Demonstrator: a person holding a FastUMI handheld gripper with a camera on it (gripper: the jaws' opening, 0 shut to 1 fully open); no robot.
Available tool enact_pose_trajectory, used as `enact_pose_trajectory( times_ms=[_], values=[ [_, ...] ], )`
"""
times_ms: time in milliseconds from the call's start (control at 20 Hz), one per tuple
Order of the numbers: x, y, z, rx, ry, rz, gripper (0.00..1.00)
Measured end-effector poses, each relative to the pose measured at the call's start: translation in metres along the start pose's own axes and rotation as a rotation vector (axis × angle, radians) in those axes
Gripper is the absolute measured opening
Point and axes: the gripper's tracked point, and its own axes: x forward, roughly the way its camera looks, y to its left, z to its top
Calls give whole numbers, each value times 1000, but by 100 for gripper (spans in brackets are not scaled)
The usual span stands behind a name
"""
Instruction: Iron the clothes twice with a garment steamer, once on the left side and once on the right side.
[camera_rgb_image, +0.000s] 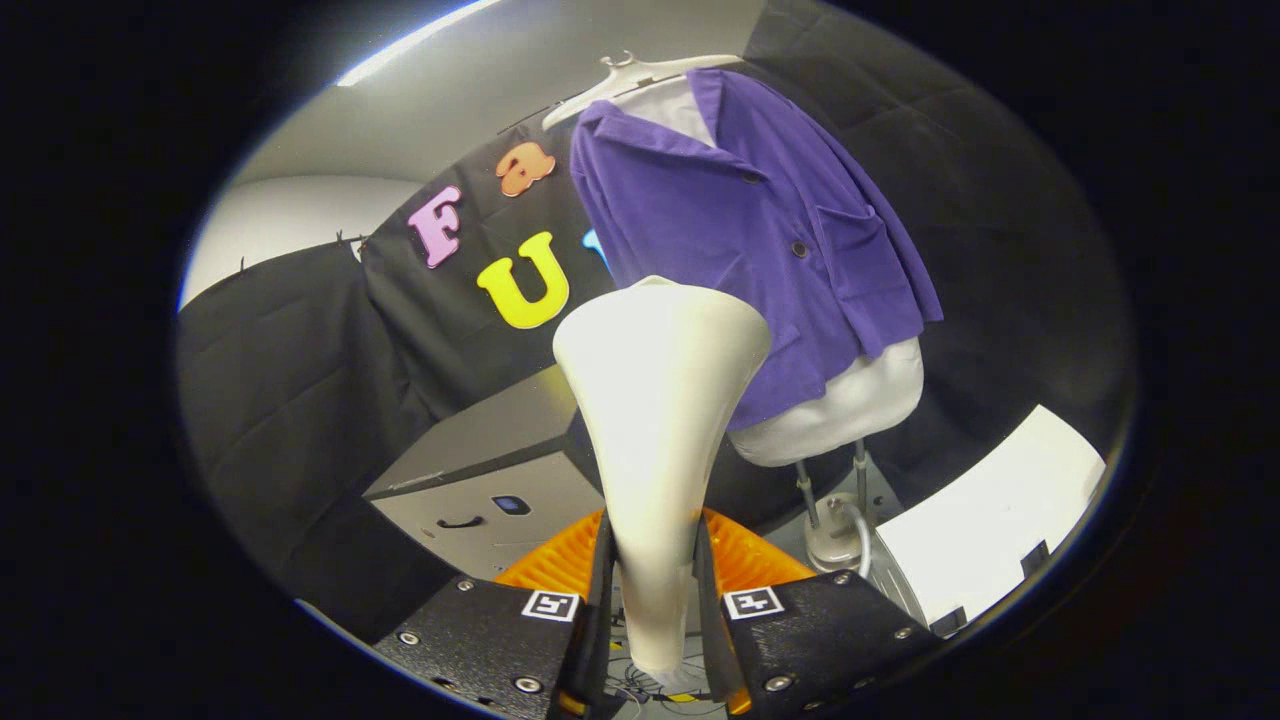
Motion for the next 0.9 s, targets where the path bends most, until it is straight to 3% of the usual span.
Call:
enact_pose_trajectory(
  times_ms=[400, 900],
  values=[
    [-58, 76, -22, -125, -32, 82, 38],
    [-87, 96, -21, -205, -40, 140, 38]
  ],
)
